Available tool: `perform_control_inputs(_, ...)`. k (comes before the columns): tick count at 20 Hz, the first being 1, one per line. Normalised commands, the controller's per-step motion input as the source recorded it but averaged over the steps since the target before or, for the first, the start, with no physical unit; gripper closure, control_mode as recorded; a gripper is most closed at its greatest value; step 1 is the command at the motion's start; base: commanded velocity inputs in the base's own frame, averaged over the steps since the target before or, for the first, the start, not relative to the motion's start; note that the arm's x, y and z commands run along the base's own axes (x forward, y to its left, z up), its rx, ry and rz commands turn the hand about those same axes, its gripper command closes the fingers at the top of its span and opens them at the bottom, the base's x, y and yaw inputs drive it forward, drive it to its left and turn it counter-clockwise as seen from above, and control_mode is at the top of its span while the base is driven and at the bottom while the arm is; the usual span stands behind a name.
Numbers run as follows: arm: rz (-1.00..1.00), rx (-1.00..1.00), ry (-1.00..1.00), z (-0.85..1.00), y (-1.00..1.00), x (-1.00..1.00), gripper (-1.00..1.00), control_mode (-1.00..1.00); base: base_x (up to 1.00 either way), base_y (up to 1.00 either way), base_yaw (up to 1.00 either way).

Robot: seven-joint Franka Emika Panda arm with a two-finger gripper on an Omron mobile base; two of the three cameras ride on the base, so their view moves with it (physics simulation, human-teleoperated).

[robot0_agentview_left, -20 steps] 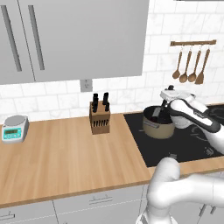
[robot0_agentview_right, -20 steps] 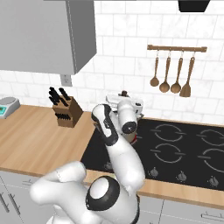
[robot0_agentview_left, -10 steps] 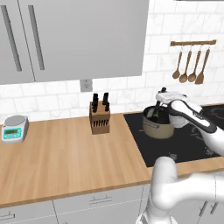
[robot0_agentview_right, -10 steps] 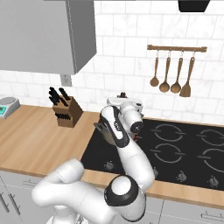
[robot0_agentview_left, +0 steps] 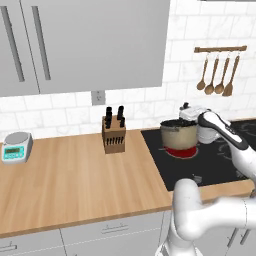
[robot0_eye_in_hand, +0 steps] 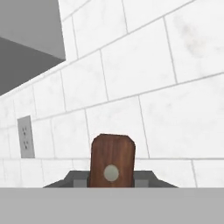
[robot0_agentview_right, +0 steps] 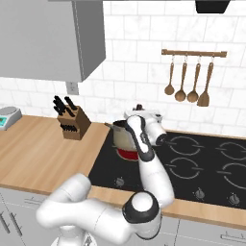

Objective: Put the mushroom and eggplant in the pot. Retrieve the spatula and lightly stir the vegetables in the pot.

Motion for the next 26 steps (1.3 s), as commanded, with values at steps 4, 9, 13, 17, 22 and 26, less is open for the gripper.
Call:
perform_control_inputs(4,0.02,-0.07,-0.04,-0.04,0.00,-0.46,1.00,-1.00,0.00,0.00,0.00)
perform_control_inputs(9,0.03,-0.01,-0.07,0.11,0.05,-0.38,1.00,-1.00,0.00,0.00,0.00)
perform_control_inputs(13,0.00,0.00,-0.11,0.50,0.00,-0.27,1.00,-1.00,0.00,0.00,0.00)
perform_control_inputs(17,0.00,0.00,-0.19,0.85,0.00,-0.44,1.00,-1.00,0.00,0.00,0.00)
perform_control_inputs(22,0.00,-0.12,0.02,0.02,0.00,-0.74,1.00,-1.00,0.00,0.00,0.00)
perform_control_inputs(26,-0.01,-0.18,0.15,-0.25,0.00,-0.51,1.00,-1.00,0.00,0.00,0.00)
